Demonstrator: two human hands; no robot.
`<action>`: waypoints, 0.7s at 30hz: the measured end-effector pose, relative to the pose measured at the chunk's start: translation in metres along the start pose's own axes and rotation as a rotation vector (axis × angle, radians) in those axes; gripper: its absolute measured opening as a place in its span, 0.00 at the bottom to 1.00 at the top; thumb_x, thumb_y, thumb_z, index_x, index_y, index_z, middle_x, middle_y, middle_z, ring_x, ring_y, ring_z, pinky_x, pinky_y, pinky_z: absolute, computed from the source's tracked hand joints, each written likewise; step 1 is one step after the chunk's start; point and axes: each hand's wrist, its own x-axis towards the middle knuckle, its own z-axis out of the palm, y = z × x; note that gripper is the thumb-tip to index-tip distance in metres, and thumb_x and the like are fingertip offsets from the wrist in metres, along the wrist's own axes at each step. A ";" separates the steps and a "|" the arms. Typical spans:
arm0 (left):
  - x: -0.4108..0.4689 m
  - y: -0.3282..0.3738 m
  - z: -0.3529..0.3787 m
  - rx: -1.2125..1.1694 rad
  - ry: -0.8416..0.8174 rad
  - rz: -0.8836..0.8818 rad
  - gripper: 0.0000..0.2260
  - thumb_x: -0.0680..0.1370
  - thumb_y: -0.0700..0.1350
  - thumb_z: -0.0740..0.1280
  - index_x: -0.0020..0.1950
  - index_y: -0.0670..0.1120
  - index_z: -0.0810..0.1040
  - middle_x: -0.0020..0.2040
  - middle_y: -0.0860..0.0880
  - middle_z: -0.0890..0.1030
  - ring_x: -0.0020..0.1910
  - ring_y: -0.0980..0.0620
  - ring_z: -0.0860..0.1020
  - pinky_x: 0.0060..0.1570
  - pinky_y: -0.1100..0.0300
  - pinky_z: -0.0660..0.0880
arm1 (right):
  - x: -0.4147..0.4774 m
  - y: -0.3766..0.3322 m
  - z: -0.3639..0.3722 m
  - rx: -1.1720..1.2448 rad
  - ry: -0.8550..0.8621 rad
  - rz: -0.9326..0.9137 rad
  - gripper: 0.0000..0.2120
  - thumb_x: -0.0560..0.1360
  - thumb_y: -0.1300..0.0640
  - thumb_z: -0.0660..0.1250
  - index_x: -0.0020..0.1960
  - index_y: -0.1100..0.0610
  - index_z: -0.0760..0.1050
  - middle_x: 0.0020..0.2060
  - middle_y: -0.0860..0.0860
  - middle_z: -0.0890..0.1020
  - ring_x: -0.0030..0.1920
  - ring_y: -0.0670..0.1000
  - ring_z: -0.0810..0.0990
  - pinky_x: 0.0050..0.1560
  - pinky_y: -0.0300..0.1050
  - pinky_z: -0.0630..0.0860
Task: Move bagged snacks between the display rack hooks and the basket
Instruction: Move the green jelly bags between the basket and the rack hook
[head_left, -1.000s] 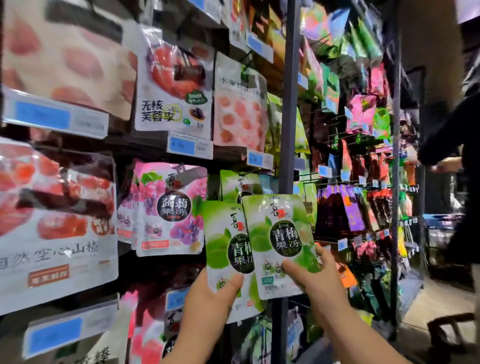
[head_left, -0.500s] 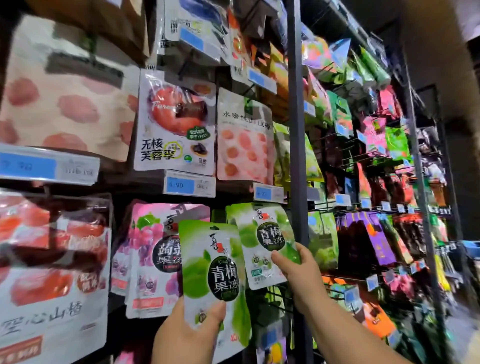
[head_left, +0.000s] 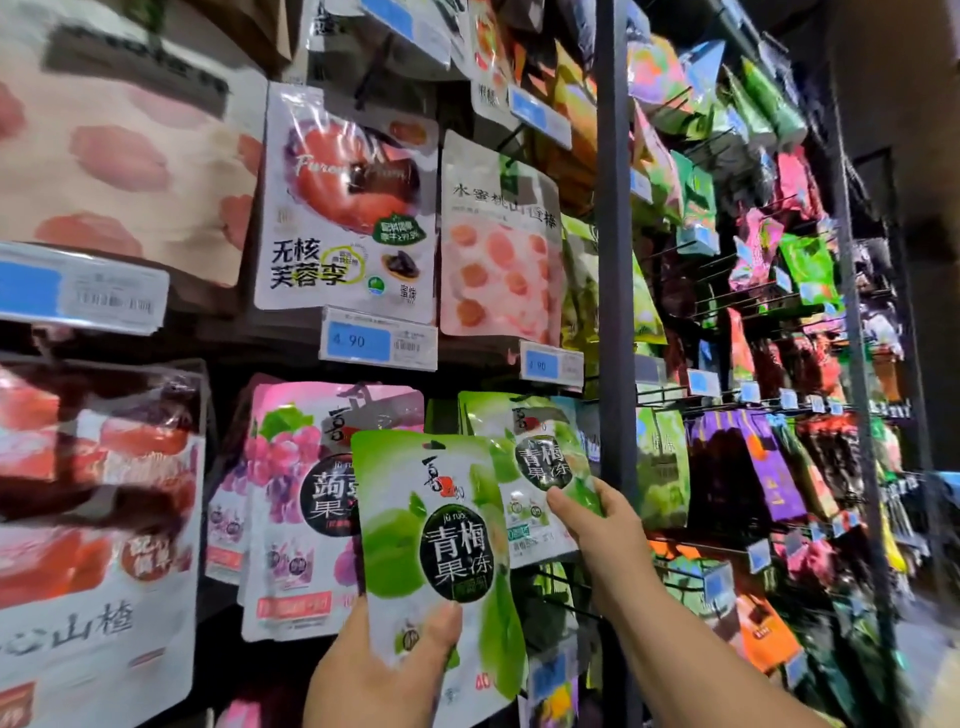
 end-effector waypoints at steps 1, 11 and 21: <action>0.000 0.001 0.002 0.004 0.001 -0.002 0.10 0.72 0.60 0.70 0.51 0.63 0.73 0.37 0.64 0.80 0.37 0.73 0.75 0.34 0.79 0.66 | 0.005 0.002 0.002 -0.016 -0.006 -0.011 0.52 0.47 0.27 0.78 0.67 0.49 0.75 0.58 0.50 0.82 0.58 0.55 0.81 0.62 0.60 0.77; -0.003 0.003 0.029 -0.149 0.020 -0.096 0.10 0.70 0.54 0.76 0.48 0.58 0.78 0.43 0.62 0.79 0.44 0.62 0.76 0.44 0.60 0.67 | -0.009 -0.002 -0.004 -0.216 -0.067 -0.026 0.29 0.78 0.46 0.67 0.76 0.52 0.65 0.65 0.52 0.75 0.61 0.51 0.74 0.57 0.45 0.68; 0.009 0.007 0.068 -0.278 -0.113 -0.113 0.09 0.75 0.53 0.71 0.55 0.56 0.81 0.46 0.58 0.84 0.46 0.57 0.80 0.42 0.62 0.73 | -0.044 -0.001 -0.025 -0.064 -0.347 0.027 0.18 0.73 0.40 0.70 0.57 0.48 0.77 0.52 0.45 0.84 0.54 0.45 0.82 0.57 0.44 0.77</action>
